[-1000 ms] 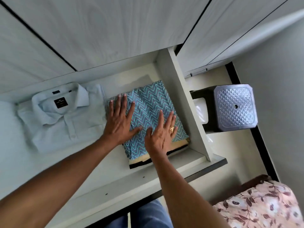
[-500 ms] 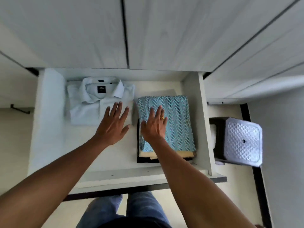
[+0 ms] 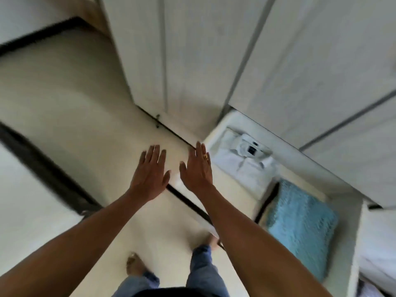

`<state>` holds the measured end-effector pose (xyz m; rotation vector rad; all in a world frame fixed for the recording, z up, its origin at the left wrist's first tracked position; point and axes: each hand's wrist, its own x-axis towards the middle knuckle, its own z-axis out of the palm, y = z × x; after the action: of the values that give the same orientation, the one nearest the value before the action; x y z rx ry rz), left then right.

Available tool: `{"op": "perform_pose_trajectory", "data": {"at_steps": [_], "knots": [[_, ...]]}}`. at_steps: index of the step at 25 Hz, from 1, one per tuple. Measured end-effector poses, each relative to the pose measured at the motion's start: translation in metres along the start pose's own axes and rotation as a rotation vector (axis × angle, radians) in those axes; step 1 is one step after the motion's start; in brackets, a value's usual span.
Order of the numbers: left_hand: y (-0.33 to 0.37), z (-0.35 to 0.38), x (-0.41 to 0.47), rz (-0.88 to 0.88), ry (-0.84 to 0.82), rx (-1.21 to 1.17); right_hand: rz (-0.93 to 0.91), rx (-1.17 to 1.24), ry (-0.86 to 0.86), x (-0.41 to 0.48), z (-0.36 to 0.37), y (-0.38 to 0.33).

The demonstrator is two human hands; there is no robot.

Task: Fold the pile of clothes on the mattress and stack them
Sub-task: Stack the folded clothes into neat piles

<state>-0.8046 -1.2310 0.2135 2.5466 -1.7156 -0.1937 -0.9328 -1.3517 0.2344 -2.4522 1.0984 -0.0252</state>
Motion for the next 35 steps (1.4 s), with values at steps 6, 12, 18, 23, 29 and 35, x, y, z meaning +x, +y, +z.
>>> {"op": "perform_pose_trajectory", "data": {"at_steps": [6,12,18,23,29,35], "knots": [[-0.197,-0.042,-0.159,-0.428,0.073,-0.021,-0.395,-0.073,-0.181,-0.017,0.097,-0.232],[-0.327,-0.041,-0.298,-0.741,0.114,-0.056,-0.627,-0.172,-0.336,-0.021,0.179,-0.378],[-0.433,-0.021,-0.416,-1.067,0.041,-0.067,-0.753,-0.234,-0.560,0.006,0.277,-0.520],[-0.506,-0.018,-0.478,-1.255,0.020,-0.093,-0.783,-0.280,-0.735,0.015,0.340,-0.617],[-0.619,0.024,-0.486,-1.148,-0.076,-0.165,-0.645,-0.259,-0.841,0.029,0.413,-0.682],[-0.767,0.111,-0.467,-1.067,-0.218,-0.533,-0.035,0.030,-0.900,0.061,0.513,-0.700]]}}
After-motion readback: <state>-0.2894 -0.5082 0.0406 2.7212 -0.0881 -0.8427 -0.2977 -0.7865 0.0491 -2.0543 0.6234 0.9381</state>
